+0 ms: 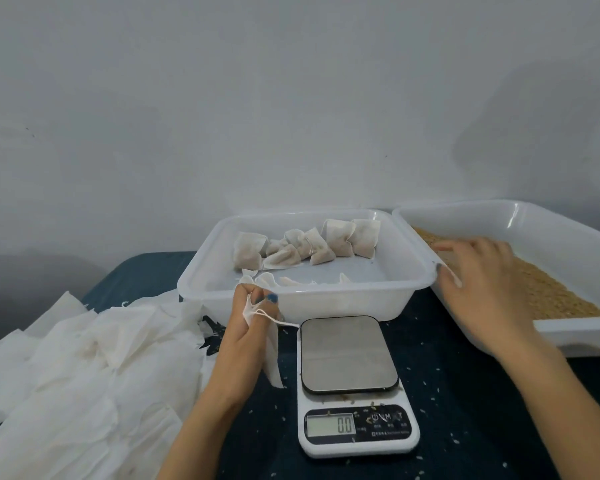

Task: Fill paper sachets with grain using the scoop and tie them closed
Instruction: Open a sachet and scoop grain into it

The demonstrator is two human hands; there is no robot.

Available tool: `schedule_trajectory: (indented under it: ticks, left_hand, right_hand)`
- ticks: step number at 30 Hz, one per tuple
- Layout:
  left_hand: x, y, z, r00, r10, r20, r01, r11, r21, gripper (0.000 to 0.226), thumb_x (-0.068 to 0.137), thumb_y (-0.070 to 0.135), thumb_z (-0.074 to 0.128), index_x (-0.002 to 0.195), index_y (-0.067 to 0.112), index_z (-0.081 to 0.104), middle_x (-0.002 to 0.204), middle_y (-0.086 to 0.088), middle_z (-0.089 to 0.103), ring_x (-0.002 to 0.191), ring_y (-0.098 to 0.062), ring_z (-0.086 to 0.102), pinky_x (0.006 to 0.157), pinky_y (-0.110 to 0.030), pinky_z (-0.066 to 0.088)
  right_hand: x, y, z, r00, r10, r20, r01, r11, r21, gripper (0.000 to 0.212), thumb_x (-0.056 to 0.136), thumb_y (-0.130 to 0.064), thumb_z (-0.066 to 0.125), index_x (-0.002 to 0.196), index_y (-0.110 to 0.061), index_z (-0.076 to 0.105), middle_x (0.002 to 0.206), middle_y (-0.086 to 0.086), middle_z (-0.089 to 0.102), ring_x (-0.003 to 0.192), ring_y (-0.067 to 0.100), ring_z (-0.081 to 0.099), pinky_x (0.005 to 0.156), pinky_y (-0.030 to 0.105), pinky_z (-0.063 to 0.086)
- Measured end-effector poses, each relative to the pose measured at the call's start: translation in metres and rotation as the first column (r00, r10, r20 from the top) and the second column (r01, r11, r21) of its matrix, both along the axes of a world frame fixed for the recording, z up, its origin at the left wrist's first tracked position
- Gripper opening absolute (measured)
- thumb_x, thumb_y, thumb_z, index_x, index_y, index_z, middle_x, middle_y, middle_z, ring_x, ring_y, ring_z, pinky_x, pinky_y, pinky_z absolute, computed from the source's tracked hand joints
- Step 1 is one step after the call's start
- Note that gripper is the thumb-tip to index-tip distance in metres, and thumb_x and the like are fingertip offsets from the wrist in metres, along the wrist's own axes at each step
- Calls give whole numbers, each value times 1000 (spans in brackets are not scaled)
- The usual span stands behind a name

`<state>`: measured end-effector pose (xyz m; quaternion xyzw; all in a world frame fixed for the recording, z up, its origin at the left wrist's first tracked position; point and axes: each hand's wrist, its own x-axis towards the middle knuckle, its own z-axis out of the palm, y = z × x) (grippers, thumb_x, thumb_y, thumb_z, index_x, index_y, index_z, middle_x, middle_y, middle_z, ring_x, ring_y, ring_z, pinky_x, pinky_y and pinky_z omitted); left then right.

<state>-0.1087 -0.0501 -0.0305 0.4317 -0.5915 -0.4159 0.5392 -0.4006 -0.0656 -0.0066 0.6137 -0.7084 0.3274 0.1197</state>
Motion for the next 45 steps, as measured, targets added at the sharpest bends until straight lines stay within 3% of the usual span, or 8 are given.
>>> schedule_trajectory:
  ticks: [4, 7, 10, 15, 22, 33, 39, 45]
  left_hand:
    - [-17, -9, 25, 994, 88, 60, -91, 995, 48, 19, 95, 5, 57, 97, 13, 40, 86, 1, 48, 84, -16, 48, 73, -15, 40]
    - [-25, -31, 31, 978, 147, 148, -163, 982, 99, 43, 96, -17, 42, 67, 12, 30, 72, -2, 31, 68, -20, 34, 57, -10, 32]
    - [-51, -40, 42, 945, 269, 187, -303, 936, 181, 49, 100, -12, 38, 60, 12, 24, 69, -3, 22, 61, -15, 22, 51, -16, 26]
    - [-45, -50, 35, 958, 270, 97, -285, 927, 242, 46, 100, -11, 39, 61, 11, 28, 69, -4, 27, 65, -16, 28, 53, -15, 27]
    - [-13, -16, 7, 969, -138, 203, 141, 990, -1, 32, 83, 39, 69, 108, 22, 58, 97, -3, 70, 92, -19, 69, 82, -34, 56]
    - [-42, -30, -3, 943, -74, 325, 87, 996, -25, 14, 91, 23, 71, 83, 18, 60, 75, -4, 73, 69, -19, 68, 60, -37, 53]
    - [-42, -31, -26, 800, 74, 596, -33, 996, -80, 13, 91, 37, 66, 94, 26, 59, 85, 6, 69, 82, -14, 64, 76, -43, 53]
    - [-33, -32, -35, 830, 105, 547, -53, 992, -111, 26, 88, 49, 63, 110, 38, 54, 104, 20, 63, 100, 1, 57, 81, -23, 48]
  right_hand:
    - [54, 15, 3, 872, 455, 180, -456, 889, -38, 18, 91, -26, 64, 108, -30, 70, 113, -9, 60, 118, 9, 45, 99, 22, 29]
    - [91, 27, -1, 699, 621, 354, -681, 729, 67, 31, 84, -50, 66, 114, -41, 64, 112, -27, 57, 118, -4, 46, 100, 22, 39]
    - [122, 29, -13, 742, 601, 297, -649, 755, 91, 50, 75, -68, 59, 119, -45, 55, 107, -33, 53, 112, -7, 46, 90, 20, 45]
    - [131, 13, -19, 784, 510, 355, -519, 851, -76, 12, 91, -45, 60, 97, -36, 65, 90, -20, 64, 91, 1, 58, 77, 32, 53]
    - [108, 2, -15, 739, 554, 384, -561, 821, -105, 5, 95, -36, 61, 96, -34, 66, 93, -16, 64, 94, 2, 56, 77, 34, 54]
    - [67, -4, -33, 453, 502, 737, -550, 807, -213, 7, 93, -19, 65, 97, -24, 69, 92, -14, 70, 82, 6, 67, 71, 21, 57]
    - [54, -3, -62, 630, 380, 677, -470, 881, -57, 14, 95, -19, 62, 92, -32, 67, 83, -22, 69, 77, -2, 67, 69, 13, 47]
    - [55, -3, -68, 747, 334, 575, -399, 917, -15, 18, 92, -26, 65, 88, -42, 59, 80, -18, 65, 77, -3, 59, 65, 19, 44]
